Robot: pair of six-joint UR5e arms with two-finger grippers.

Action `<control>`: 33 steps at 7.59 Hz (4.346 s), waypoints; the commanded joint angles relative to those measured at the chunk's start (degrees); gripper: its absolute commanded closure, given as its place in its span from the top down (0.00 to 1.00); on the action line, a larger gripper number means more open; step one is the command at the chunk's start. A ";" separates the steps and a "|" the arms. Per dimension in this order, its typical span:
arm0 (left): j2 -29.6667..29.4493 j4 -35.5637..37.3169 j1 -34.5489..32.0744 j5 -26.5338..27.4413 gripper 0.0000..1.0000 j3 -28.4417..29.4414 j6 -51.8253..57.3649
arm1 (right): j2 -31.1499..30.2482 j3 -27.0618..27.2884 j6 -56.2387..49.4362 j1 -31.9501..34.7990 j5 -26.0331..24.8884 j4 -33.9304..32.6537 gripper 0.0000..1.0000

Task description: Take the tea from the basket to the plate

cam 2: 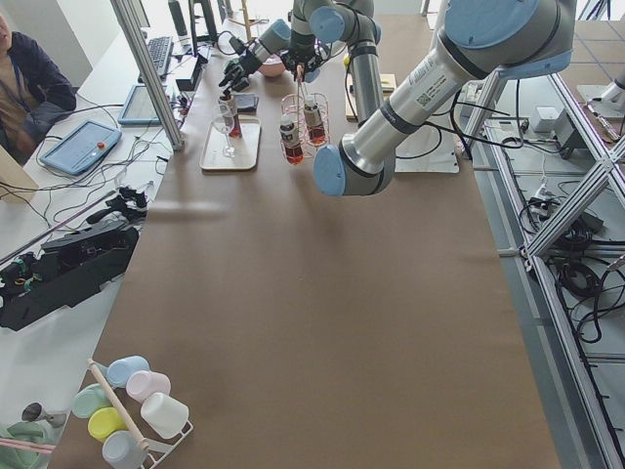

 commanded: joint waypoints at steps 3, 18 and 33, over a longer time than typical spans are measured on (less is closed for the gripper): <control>2.31 5.83 -14.31 -6.19 0.00 -0.55 13.28 | 0.31 2.57 6.47 0.08 0.47 -0.12 1.00; 27.02 -17.08 -47.04 -12.99 0.00 30.54 57.88 | -44.95 46.63 -24.09 32.40 34.12 -59.70 1.00; 26.67 -13.12 -47.48 -12.81 0.98 28.74 49.46 | -48.29 31.15 -28.65 42.70 51.01 -60.06 1.00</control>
